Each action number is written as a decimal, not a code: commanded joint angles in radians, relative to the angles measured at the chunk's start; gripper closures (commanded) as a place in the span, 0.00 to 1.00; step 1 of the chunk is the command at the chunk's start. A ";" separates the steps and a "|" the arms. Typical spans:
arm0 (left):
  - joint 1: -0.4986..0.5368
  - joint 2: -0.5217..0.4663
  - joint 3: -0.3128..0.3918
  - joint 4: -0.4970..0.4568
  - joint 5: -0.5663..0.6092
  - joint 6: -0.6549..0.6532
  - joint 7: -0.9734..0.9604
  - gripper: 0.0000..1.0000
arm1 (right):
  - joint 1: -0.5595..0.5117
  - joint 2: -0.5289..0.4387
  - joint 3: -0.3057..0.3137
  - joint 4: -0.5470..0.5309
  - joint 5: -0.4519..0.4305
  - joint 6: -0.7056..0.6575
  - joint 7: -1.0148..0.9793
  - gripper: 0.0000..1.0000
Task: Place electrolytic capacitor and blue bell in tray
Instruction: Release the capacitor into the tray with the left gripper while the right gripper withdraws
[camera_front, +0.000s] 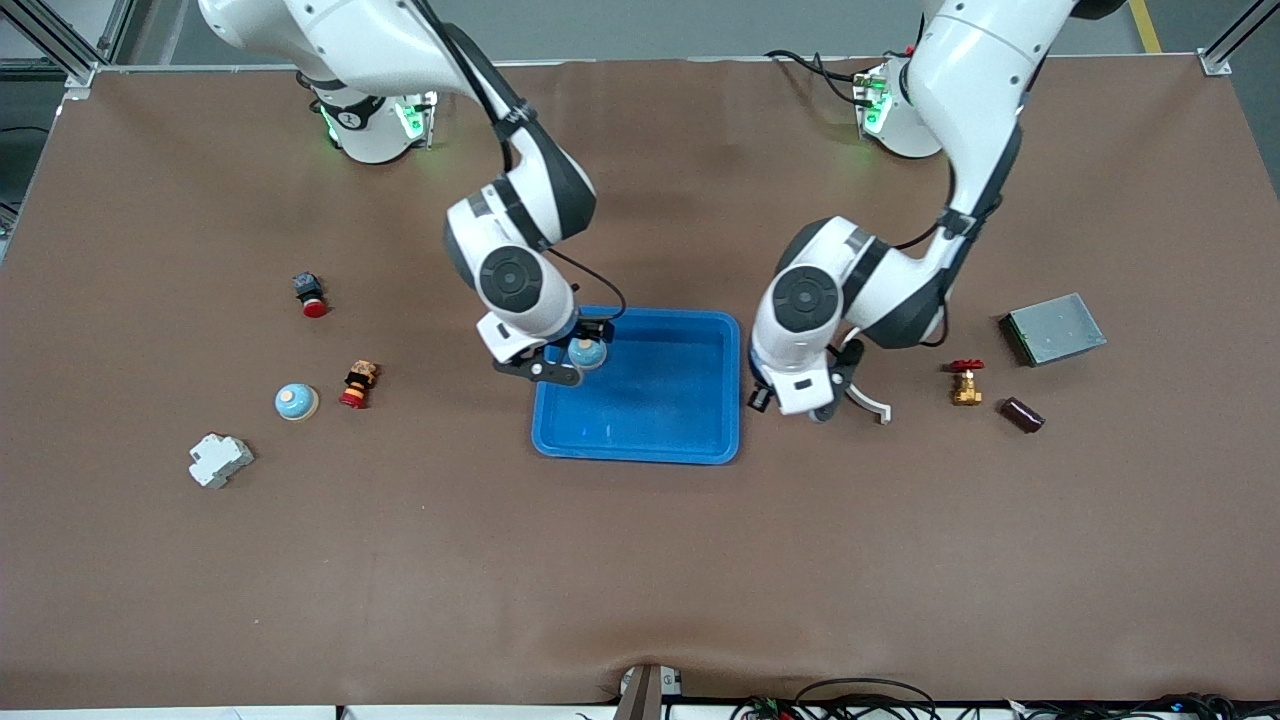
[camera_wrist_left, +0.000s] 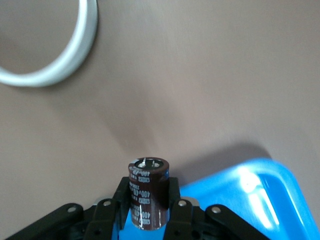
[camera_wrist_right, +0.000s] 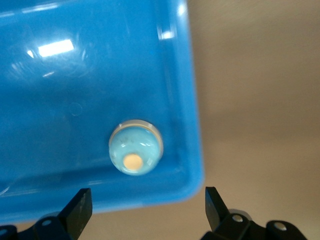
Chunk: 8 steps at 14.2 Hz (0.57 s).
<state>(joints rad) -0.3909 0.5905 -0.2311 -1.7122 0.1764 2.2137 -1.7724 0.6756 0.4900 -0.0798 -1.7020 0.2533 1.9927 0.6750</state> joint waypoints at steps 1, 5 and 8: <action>-0.051 0.051 0.006 0.072 0.009 -0.020 -0.086 1.00 | -0.112 -0.099 0.011 0.007 0.004 -0.144 -0.136 0.00; -0.118 0.075 0.006 0.092 0.008 -0.020 -0.160 1.00 | -0.310 -0.191 0.011 0.004 0.003 -0.303 -0.431 0.00; -0.123 0.110 0.007 0.103 -0.047 -0.020 -0.179 1.00 | -0.366 -0.223 0.011 -0.002 -0.113 -0.344 -0.474 0.00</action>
<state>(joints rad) -0.5091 0.6717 -0.2308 -1.6466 0.1624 2.2133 -1.9428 0.3225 0.3014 -0.0903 -1.6744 0.2164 1.6564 0.2111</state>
